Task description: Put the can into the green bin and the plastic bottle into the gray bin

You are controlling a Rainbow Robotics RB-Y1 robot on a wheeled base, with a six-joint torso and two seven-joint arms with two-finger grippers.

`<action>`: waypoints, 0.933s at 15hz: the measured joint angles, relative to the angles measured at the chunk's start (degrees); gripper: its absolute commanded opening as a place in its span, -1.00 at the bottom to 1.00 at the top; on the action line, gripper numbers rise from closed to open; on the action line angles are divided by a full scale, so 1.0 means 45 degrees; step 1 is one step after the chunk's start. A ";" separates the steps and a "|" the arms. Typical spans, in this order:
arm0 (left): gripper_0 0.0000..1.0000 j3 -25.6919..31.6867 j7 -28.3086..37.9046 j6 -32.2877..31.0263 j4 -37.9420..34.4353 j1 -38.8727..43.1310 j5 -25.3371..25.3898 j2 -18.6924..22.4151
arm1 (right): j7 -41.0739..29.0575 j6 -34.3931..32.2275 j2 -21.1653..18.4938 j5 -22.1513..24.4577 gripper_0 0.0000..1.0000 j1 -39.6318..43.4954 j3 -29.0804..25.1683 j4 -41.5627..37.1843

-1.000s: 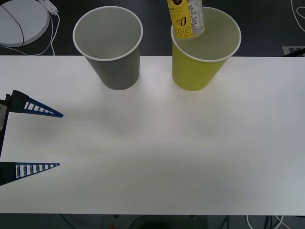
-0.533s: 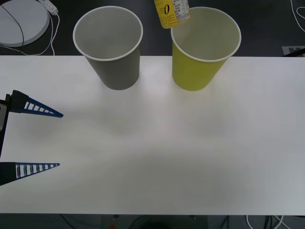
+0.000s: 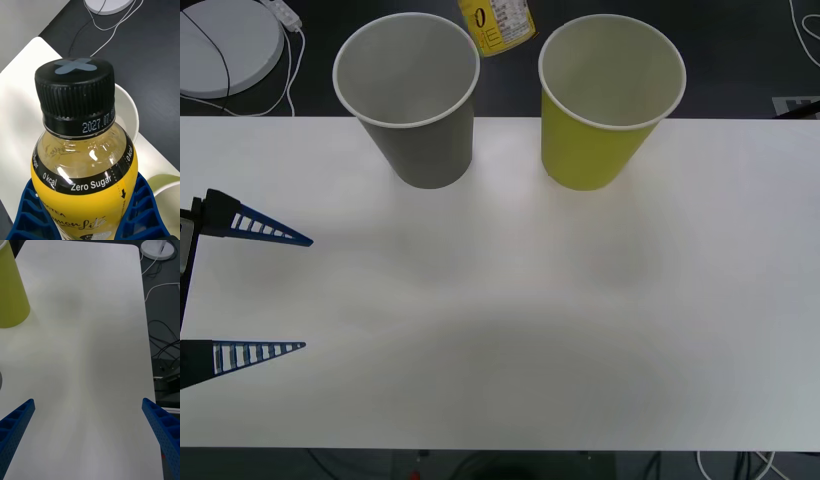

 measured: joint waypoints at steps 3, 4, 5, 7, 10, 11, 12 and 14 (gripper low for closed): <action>1.00 0.0000 0.0001 0.0000 0.0000 0.0000 0.0000 0.0000 | 0.0000 -0.0004 0.1078 0.0145 -1.00 -0.0507 0.0417 0.1364; 1.00 0.0000 0.0001 0.0000 0.0000 0.0000 0.0000 0.0000 | 0.0000 -0.0004 0.1458 0.0186 -1.00 -0.0645 0.0512 0.1810; 1.00 0.0000 0.0000 0.0000 0.0000 0.0000 0.0000 0.0000 | 0.0000 -0.0004 0.1838 0.0224 -1.00 -0.0782 0.0600 0.2252; 1.00 0.0000 0.0000 0.0000 0.0000 0.0000 0.0000 0.0000 | 0.0000 0.0005 0.2489 0.0320 -1.00 -0.1023 0.0742 0.2961; 1.00 0.0000 0.0000 0.0000 0.0000 0.0000 0.0000 0.0000 | 0.0000 0.0010 0.3210 0.0395 -1.00 -0.1276 0.0813 0.3763; 1.00 0.0000 0.0000 0.0000 0.0000 0.0000 0.0000 0.0000 | 0.0000 0.0012 0.3425 0.0408 -1.00 -0.1351 0.0815 0.4007; 1.00 0.0000 0.0000 0.0000 0.0000 0.0000 0.0000 0.0000 | 0.0000 0.0025 0.3629 0.0416 -1.00 -0.1424 0.0815 0.4228; 1.00 0.0000 0.0000 0.0000 0.0000 0.0000 0.0000 0.0000 | 0.0000 0.0172 0.3971 0.0469 -1.00 -0.1526 0.0815 0.4620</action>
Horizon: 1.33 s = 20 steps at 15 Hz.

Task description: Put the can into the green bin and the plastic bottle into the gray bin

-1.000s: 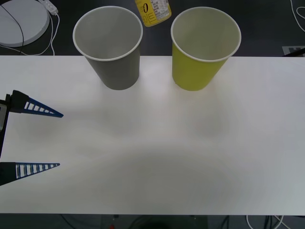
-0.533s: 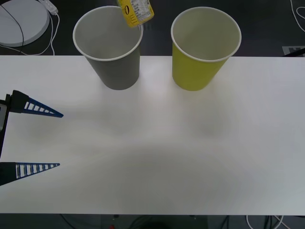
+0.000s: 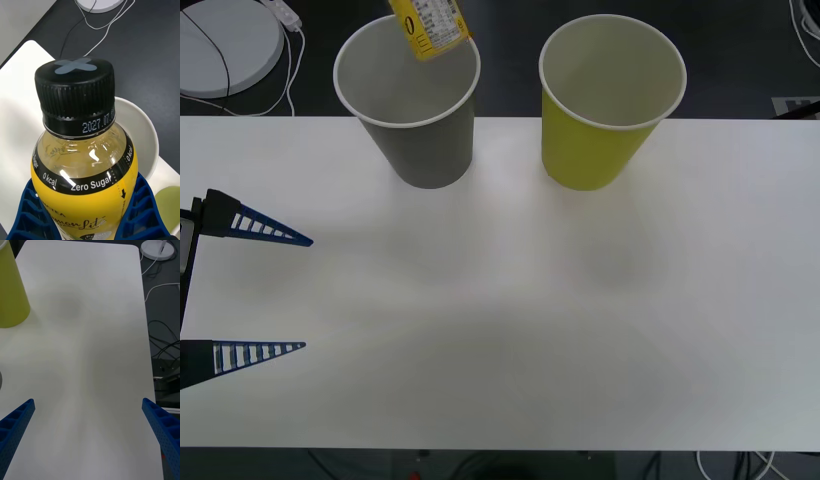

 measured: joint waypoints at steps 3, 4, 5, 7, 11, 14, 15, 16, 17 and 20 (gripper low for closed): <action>1.00 0.0000 0.0000 0.0000 0.0000 0.0000 0.0000 0.0000 | 0.0000 0.0454 0.0488 0.0128 -1.00 -0.0025 0.0086 0.0404; 1.00 0.0000 0.0000 0.0000 0.0000 0.0000 0.0000 0.0000 | 0.0000 0.0616 0.0633 0.0159 -1.00 -0.0036 0.0151 0.0491; 1.00 0.0000 0.0000 0.0000 0.0000 0.0000 0.0000 0.0000 | 0.0000 0.0734 0.0777 0.0181 -1.00 -0.0037 0.0217 0.0603; 1.00 0.0000 0.0000 0.0000 0.0000 0.0000 0.0000 0.0000 | 0.0000 0.0955 0.1019 0.0220 -1.00 -0.0038 0.0361 0.0797; 1.00 0.0000 0.0000 0.0000 0.0000 0.0000 0.0000 0.0000 | 0.0000 0.1466 0.1440 0.0249 -1.00 -0.0038 0.0726 0.1073; 1.00 0.0000 0.0000 0.0000 0.0000 0.0000 0.0000 0.0000 | 0.0004 0.1717 0.1609 0.0241 -1.00 -0.0025 0.0910 0.1131; 1.00 0.0000 0.0000 0.0000 0.0000 0.0000 0.0000 0.0000 | 0.0007 0.1743 0.1635 0.0233 -1.00 -0.0024 0.0916 0.1151; 1.00 0.0000 0.0000 0.0000 0.0000 0.0000 0.0000 0.0000 | 0.0006 0.1756 0.1638 0.0209 -1.00 -0.0023 0.0917 0.1168; 1.00 0.0000 0.0000 0.0000 0.0000 0.0000 0.0000 0.0000 | 0.0008 0.1758 0.1640 0.0188 -1.00 -0.0023 0.0917 0.1166; 1.00 0.0000 0.0000 0.0000 0.0000 0.0000 0.0000 0.0000 | 0.0004 0.1765 0.1640 0.0200 1.00 -0.0022 0.0959 0.1177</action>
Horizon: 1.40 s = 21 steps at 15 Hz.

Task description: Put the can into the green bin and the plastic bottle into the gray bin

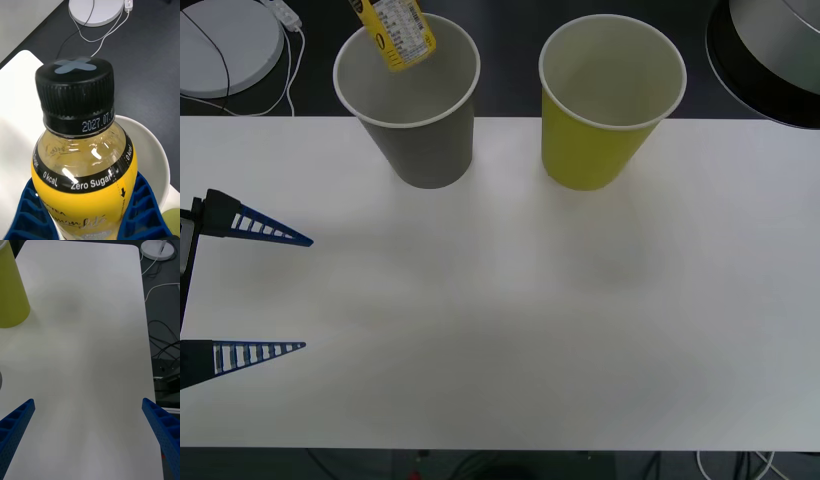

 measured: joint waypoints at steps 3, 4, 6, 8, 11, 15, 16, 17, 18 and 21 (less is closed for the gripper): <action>1.00 0.0000 0.0000 0.0000 0.0000 0.0000 0.0000 0.0000 | 0.0413 0.0014 0.0000 -0.0043 1.00 0.0020 0.0119 0.0045; 1.00 0.0000 0.0000 0.0000 0.0000 0.0000 0.0000 0.0000 | 0.0618 0.0014 0.0000 -0.0107 1.00 0.0027 0.0126 0.0096; 1.00 0.0000 0.0001 0.0000 0.0000 0.0000 0.0000 0.0000 | 0.0674 0.0031 0.0000 -0.0204 1.00 0.0040 0.0127 0.0135; 1.00 0.0000 0.0000 0.0000 0.0000 0.0000 0.0000 0.0000 | 0.0675 0.0058 0.0000 -0.0259 1.00 0.0041 0.0123 0.0161; 1.00 0.0000 0.0001 0.0000 0.0000 0.0000 0.0000 0.0000 | 0.0676 0.0091 0.0000 -0.0274 1.00 0.0039 0.0133 0.0175; 1.00 0.0000 0.0001 0.0000 0.0000 0.0000 0.0000 0.0000 | 0.0676 0.0100 0.0000 -0.0275 1.00 0.0041 0.0134 0.0182; 1.00 0.0000 0.0000 0.0000 0.0000 0.0000 0.0000 0.0000 | 0.0676 0.0104 0.0000 -0.0275 1.00 0.0041 0.0134 0.0180; 1.00 0.0000 0.0000 0.0000 0.0000 0.0000 0.0000 0.0000 | 0.0714 0.0102 0.0000 -0.0289 1.00 0.0049 0.0134 0.0179; 1.00 0.0000 0.0001 0.0000 0.0000 0.0000 0.0000 0.0000 | 0.0837 0.0108 -0.0017 -0.0325 1.00 0.0074 0.0134 0.0177; 1.00 0.0000 0.0000 0.0000 0.0000 0.0000 0.0000 0.0000 | 0.1497 0.0111 -0.0348 -0.0487 1.00 0.0413 -0.0182 -0.0002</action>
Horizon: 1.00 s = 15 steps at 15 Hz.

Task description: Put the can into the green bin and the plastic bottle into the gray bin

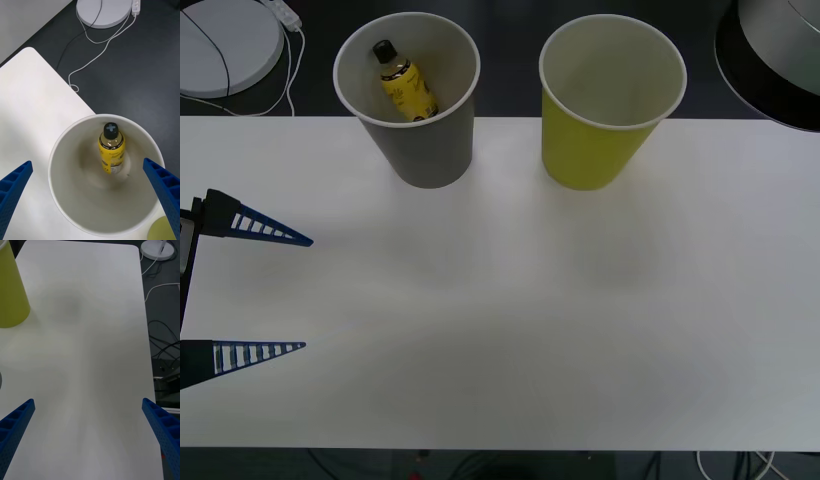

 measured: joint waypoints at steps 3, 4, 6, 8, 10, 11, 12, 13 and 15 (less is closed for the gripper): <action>1.00 0.0000 0.0000 0.0000 0.0000 0.0000 0.0000 0.0000 | 0.0058 0.0000 -0.0870 -0.0049 1.00 0.0314 -0.0065 -0.1369; 1.00 0.0000 0.0000 0.0000 0.0000 0.0000 0.0000 0.0000 | 0.0058 0.0000 -0.1239 -0.0060 1.00 0.0440 -0.0127 -0.1935; 1.00 0.0000 0.0000 0.0000 0.0000 0.0000 0.0000 0.0000 | 0.0058 -0.0007 -0.1966 -0.0079 1.00 0.0738 -0.0313 -0.3030; 1.00 0.0000 0.0000 0.0000 0.0000 0.0000 0.0000 0.0000 | 0.0059 -0.0001 -0.2736 -0.0083 1.00 0.1065 -0.0534 -0.4199; 1.00 0.0000 0.0000 0.0000 0.0000 0.0000 0.0000 0.0000 | 0.0059 0.0000 -0.3450 -0.0071 1.00 0.1394 -0.0791 -0.5263; 1.00 0.0000 0.0000 0.0000 0.0000 0.0000 0.0000 0.0000 | 0.0059 0.0000 -0.3795 -0.0048 1.00 0.1578 -0.0931 -0.5798; 1.00 0.0000 0.0000 0.0000 0.0000 0.0000 0.0000 0.0000 | 0.0059 0.0000 -0.4135 0.0005 1.00 0.1794 -0.1102 -0.6323; 1.00 0.0000 0.0000 0.0000 0.0000 0.0000 0.0000 0.0000 | 0.0074 0.0001 -0.4446 0.0055 1.00 0.2019 -0.1283 -0.6814; 1.00 0.0000 0.0000 0.0000 0.0000 0.0000 0.0000 0.0000 | 0.0295 0.0001 -0.5077 0.0086 1.00 0.2520 -0.1667 -0.7750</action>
